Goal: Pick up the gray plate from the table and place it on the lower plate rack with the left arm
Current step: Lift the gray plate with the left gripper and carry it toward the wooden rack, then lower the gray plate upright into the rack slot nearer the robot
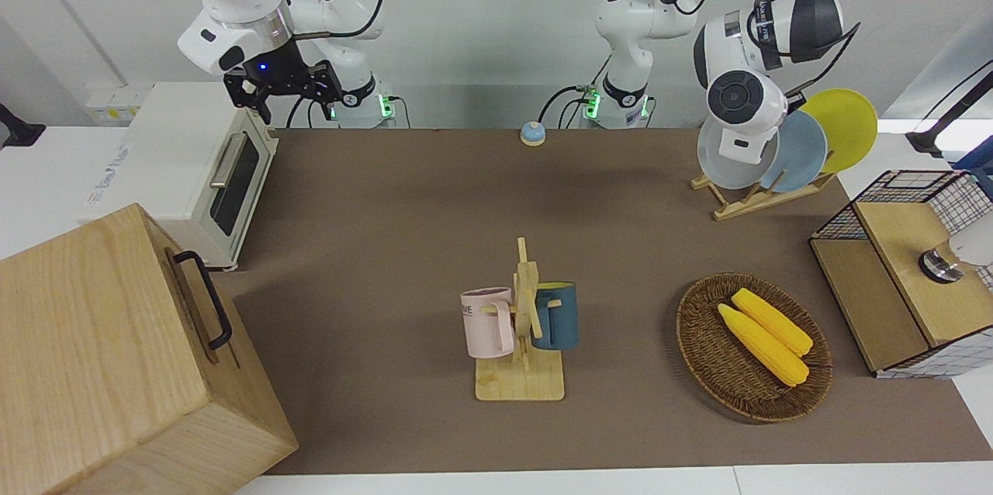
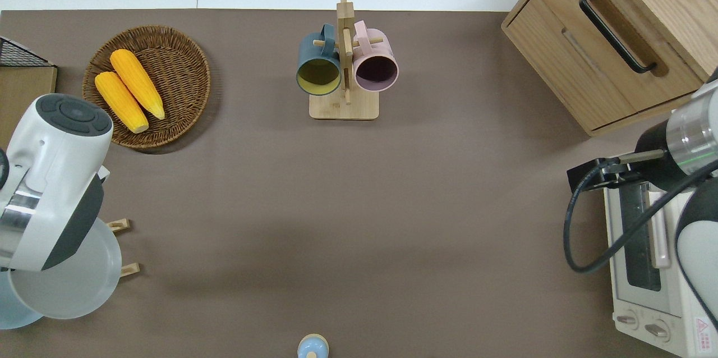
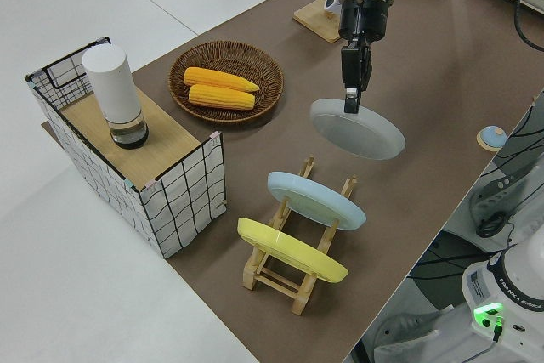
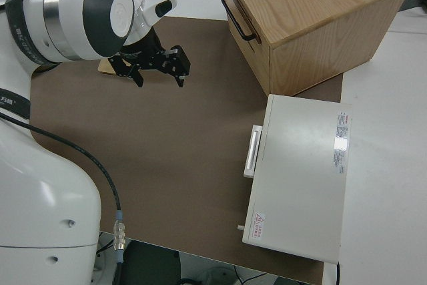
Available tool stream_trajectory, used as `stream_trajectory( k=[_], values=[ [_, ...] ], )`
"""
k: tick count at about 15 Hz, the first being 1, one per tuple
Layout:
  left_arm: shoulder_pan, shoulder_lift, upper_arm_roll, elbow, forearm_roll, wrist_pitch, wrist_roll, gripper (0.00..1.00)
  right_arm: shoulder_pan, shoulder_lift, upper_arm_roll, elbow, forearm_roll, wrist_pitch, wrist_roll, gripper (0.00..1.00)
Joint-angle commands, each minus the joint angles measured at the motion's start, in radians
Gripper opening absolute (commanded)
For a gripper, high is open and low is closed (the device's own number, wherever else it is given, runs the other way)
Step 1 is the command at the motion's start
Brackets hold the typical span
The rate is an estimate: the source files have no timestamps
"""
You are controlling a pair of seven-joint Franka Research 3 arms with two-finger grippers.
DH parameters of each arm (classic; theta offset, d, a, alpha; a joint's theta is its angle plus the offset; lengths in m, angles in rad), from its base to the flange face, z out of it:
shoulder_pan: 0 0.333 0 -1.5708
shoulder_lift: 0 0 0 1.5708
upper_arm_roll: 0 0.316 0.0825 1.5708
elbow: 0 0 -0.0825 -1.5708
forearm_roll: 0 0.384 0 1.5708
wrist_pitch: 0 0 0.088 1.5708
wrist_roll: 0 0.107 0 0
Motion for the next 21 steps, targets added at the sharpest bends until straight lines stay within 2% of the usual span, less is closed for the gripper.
stream_trajectory(
  k=[1, 4, 8, 15, 21],
  values=[
    [0.002, 0.017, -0.002, -0.002, 0.066, -0.04, -0.015, 0.0, -0.026, -0.002, 0.023, 0.01, -0.007, -0.015, 0.013, 0.983],
    [0.002, 0.05, -0.002, -0.005, 0.077, -0.04, -0.048, 0.0, -0.026, -0.002, 0.023, 0.01, -0.007, -0.015, 0.013, 0.983],
    [0.006, 0.129, -0.002, -0.008, 0.086, -0.038, -0.134, 0.0, -0.026, -0.002, 0.023, 0.01, -0.007, -0.015, 0.013, 0.983],
    [0.006, 0.168, -0.003, -0.008, 0.085, -0.014, -0.179, 0.0, -0.026, -0.002, 0.023, 0.01, -0.007, -0.015, 0.013, 0.983],
    [0.002, 0.18, -0.003, -0.008, 0.039, 0.066, -0.205, 0.0, -0.026, -0.002, 0.023, 0.01, -0.007, -0.015, 0.013, 0.983]
  ],
)
